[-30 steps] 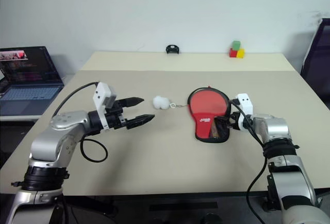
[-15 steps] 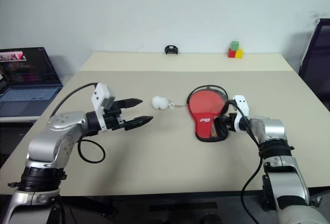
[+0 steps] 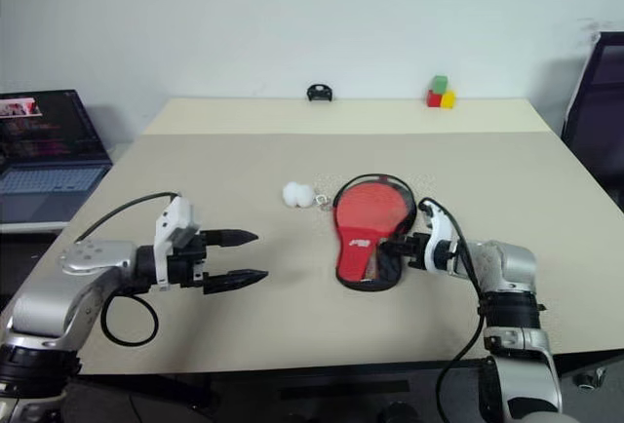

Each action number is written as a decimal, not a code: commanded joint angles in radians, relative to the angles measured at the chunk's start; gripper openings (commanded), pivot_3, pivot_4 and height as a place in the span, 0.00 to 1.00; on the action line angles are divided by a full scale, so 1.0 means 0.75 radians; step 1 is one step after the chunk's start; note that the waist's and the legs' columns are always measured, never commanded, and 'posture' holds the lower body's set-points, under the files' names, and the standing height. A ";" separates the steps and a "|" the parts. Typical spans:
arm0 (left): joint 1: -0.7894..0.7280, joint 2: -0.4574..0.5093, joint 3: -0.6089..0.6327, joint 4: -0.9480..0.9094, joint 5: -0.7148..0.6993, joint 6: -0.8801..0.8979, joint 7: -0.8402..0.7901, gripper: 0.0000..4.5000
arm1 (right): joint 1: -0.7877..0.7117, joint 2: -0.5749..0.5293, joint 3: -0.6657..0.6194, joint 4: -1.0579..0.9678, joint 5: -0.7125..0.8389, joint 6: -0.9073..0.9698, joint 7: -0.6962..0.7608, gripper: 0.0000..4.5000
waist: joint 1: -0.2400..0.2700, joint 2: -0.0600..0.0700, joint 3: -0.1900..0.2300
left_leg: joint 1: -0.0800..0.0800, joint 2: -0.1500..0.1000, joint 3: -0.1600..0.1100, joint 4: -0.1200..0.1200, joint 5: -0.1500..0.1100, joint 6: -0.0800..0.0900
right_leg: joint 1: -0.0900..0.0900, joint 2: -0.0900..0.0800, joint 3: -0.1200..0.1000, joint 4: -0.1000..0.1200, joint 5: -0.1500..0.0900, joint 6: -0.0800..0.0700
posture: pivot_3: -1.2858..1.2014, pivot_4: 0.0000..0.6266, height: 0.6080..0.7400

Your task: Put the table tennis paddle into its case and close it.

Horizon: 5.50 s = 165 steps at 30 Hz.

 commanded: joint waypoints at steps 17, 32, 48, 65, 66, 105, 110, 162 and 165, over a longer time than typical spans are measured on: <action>0.138 0.060 0.025 -0.178 -0.082 0.026 -0.053 1.00 | 0.346 0.126 -0.091 -0.627 0.265 0.415 -0.150 0.00 | 0.006 0.000 0.000 | 0.000 0.000 -0.001 0.000 0.000 0.000 | 0.000 0.000 -0.001 0.000 0.000 0.000 | 0.52 0.24 1.00; 0.088 0.048 -0.013 -0.160 -0.066 0.025 -0.054 1.00 | 0.450 0.219 -0.239 -0.706 0.178 0.408 -0.379 0.18 | 0.014 0.000 0.000 | 0.002 -0.001 -0.002 0.000 0.000 0.000 | 0.003 0.001 -0.001 0.000 0.000 0.000 | 0.52 0.24 1.00; 0.072 0.017 -0.032 -0.126 -0.042 -0.020 -0.048 1.00 | 0.729 -0.225 -0.228 -0.935 0.364 -0.022 0.040 1.00 | 0.053 -0.002 -0.004 | 0.002 -0.002 -0.003 0.001 0.000 0.000 | 0.006 0.000 -0.003 -0.002 0.000 0.002 | 0.52 0.24 1.00; -0.094 -0.150 0.015 0.106 0.150 -0.136 0.373 1.00 | 0.257 -0.375 0.330 -0.814 0.117 -0.525 0.202 1.00 | 0.033 -0.002 -0.003 | -0.001 -0.002 -0.004 0.001 0.000 0.000 | 0.003 0.000 -0.004 -0.002 0.000 0.001 | 0.52 0.24 1.00; -0.108 -0.163 0.018 0.127 0.163 -0.144 0.404 1.00 | 0.231 -0.362 0.394 -0.763 0.055 -0.574 0.196 1.00 | 0.033 -0.002 -0.003 | 0.000 -0.002 -0.004 0.001 0.000 0.000 | 0.003 0.000 -0.004 -0.002 0.000 0.001 | 0.52 0.24 1.00; -1.077 -0.653 -0.255 1.628 0.568 -0.281 0.524 1.00 | 0.264 -0.090 0.561 -0.447 -0.347 -0.833 0.015 1.00 | 0.025 -0.003 -0.003 | -0.001 -0.004 -0.003 0.003 0.000 0.000 | 0.001 0.002 -0.007 0.000 0.000 0.001 | 0.52 0.24 1.00; -1.103 -0.698 -0.243 1.765 0.602 -0.357 0.518 1.00 | 0.280 -0.087 0.554 -0.464 -0.344 -0.822 0.002 1.00 | 0.028 -0.003 -0.003 | -0.001 -0.004 -0.003 0.003 0.000 0.000 | 0.001 0.002 -0.008 0.000 0.000 0.002 | 0.52 0.24 1.00; -1.298 -0.832 -0.232 1.984 0.891 -0.755 0.810 0.03 | 0.403 -0.119 0.707 -0.373 -0.501 -0.679 0.012 1.00 | 0.030 -0.018 -0.018 | 0.003 -0.005 -0.004 0.005 0.000 0.000 | 0.005 0.003 -0.009 0.003 0.000 0.002 | 0.52 0.24 1.00; -1.318 -0.867 -0.234 1.998 0.923 -0.786 0.880 0.03 | 0.434 -0.118 0.705 -0.413 -0.495 -0.649 -0.007 1.00 | 0.030 -0.018 -0.018 | 0.003 -0.005 -0.004 0.004 0.000 0.000 | 0.005 0.003 -0.010 0.002 0.000 0.002 | 0.52 0.24 1.00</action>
